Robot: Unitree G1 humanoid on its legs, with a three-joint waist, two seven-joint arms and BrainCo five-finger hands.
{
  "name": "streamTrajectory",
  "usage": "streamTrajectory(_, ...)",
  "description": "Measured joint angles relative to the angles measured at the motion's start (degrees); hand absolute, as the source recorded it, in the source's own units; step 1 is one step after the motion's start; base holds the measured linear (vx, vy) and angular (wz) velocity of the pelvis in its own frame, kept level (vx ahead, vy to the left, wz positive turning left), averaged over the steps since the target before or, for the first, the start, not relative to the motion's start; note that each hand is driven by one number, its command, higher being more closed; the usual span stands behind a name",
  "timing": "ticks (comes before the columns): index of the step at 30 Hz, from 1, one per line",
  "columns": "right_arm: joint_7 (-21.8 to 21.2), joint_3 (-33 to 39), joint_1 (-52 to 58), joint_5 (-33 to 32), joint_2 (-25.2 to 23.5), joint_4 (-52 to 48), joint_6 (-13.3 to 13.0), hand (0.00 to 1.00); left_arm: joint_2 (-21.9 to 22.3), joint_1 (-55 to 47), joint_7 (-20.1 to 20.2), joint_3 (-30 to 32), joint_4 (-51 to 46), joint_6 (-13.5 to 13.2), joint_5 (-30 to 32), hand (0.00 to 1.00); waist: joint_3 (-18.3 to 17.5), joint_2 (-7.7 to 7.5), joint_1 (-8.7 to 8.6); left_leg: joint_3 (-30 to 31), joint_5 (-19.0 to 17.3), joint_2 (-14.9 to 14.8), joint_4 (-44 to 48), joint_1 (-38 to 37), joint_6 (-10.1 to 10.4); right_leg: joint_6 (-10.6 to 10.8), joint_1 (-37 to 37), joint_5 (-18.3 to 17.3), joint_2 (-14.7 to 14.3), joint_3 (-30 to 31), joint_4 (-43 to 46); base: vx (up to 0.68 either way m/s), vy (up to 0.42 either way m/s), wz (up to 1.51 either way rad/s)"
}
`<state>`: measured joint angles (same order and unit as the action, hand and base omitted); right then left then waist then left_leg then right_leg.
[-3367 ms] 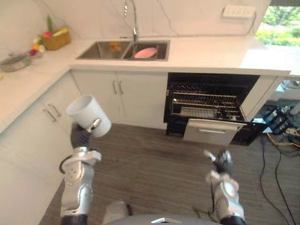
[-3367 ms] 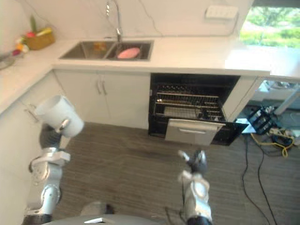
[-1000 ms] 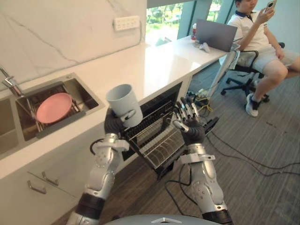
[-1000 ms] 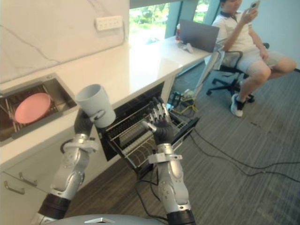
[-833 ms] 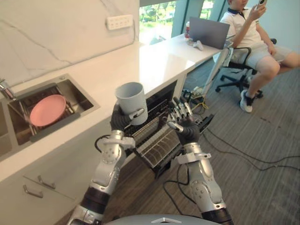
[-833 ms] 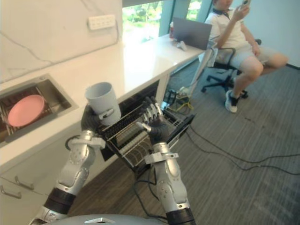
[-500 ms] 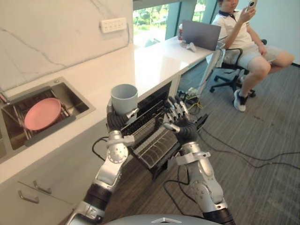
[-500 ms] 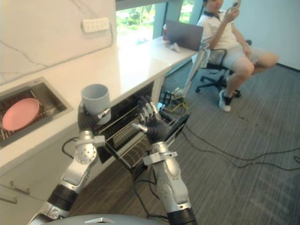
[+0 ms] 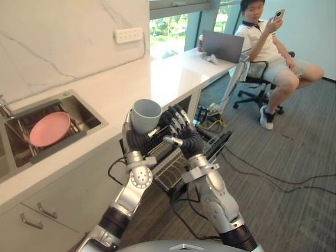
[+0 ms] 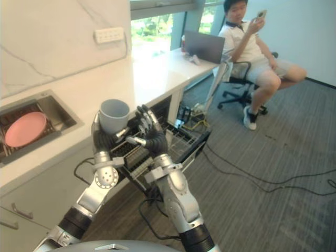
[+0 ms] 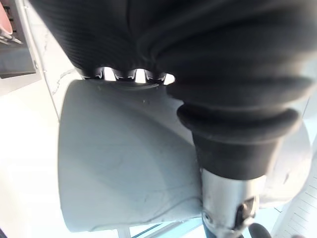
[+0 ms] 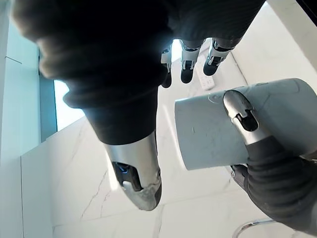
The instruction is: Walk over to the sink, pick up the cup, carry it to the dishwasher, place the cup inside the dishwasher, then close the dishwasher door
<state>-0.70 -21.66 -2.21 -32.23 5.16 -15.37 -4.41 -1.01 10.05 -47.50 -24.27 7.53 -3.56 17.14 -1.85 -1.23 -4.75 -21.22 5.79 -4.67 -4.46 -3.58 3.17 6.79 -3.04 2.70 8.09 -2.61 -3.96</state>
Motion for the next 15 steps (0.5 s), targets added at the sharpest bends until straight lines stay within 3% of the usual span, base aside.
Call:
streamTrajectory(7,4.86,-2.88,-1.50,0.11,-0.16,0.60,2.95,0.00,0.29,0.05,-3.16,-1.30,2.51,-0.03,2.31,1.00,-0.58,-0.32,0.39,-0.85,-0.21,-0.29,0.01,-0.56,0.35,-0.13,0.29,0.10,0.30,-1.57,-0.07,-0.01,-0.006,-0.09)
streamTrajectory(15,8.69,-4.00,-5.31,0.65,0.02,3.22,4.19,0.00,0.30,1.63,-4.98,-2.89,4.30,-0.02,2.23,1.00,-0.61,-0.33,1.05,-0.87,-0.24,-0.74,0.01,-0.56,0.70,-0.37,0.79,1.19,0.58,-4.31,0.07,-0.01,-0.009,-0.07)
